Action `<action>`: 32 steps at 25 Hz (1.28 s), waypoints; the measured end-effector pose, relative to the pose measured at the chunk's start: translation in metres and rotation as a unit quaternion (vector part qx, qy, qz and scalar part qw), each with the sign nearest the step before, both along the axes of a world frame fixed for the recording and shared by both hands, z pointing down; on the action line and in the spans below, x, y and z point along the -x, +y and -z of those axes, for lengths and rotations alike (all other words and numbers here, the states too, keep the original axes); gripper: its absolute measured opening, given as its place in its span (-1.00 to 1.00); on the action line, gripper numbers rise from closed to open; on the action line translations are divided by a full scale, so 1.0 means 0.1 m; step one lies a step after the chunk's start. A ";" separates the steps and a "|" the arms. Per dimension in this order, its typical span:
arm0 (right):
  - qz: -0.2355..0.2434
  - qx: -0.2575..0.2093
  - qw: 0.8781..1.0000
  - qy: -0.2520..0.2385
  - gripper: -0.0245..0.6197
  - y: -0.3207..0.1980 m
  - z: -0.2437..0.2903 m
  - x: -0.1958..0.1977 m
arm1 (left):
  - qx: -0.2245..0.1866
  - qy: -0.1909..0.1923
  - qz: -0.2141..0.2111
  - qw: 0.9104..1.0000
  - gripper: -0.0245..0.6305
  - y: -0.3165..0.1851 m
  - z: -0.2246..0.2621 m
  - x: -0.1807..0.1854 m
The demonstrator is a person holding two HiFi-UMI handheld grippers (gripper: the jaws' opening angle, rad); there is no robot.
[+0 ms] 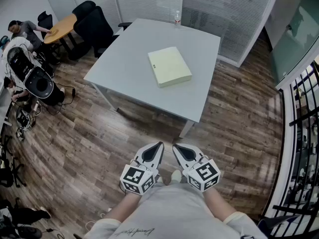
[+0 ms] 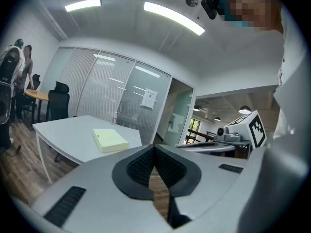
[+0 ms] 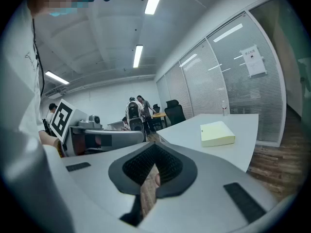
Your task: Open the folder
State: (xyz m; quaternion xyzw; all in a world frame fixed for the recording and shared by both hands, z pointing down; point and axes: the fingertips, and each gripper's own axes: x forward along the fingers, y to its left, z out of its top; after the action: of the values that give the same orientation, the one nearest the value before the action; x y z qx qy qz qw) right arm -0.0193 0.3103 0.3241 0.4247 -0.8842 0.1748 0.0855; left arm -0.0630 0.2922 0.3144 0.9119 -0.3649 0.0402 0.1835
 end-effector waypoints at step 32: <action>-0.039 -0.006 0.999 -0.016 -0.86 0.00 0.03 0.46 | -0.008 0.014 -0.017 1.000 -0.90 0.05 0.03 0.48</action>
State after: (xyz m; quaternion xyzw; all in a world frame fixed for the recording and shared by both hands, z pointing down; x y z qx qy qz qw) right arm -0.0653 0.3104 0.3215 0.4562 -0.8693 0.1798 0.0622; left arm -0.1112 0.2976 0.3115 0.9202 -0.3465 0.0275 0.1802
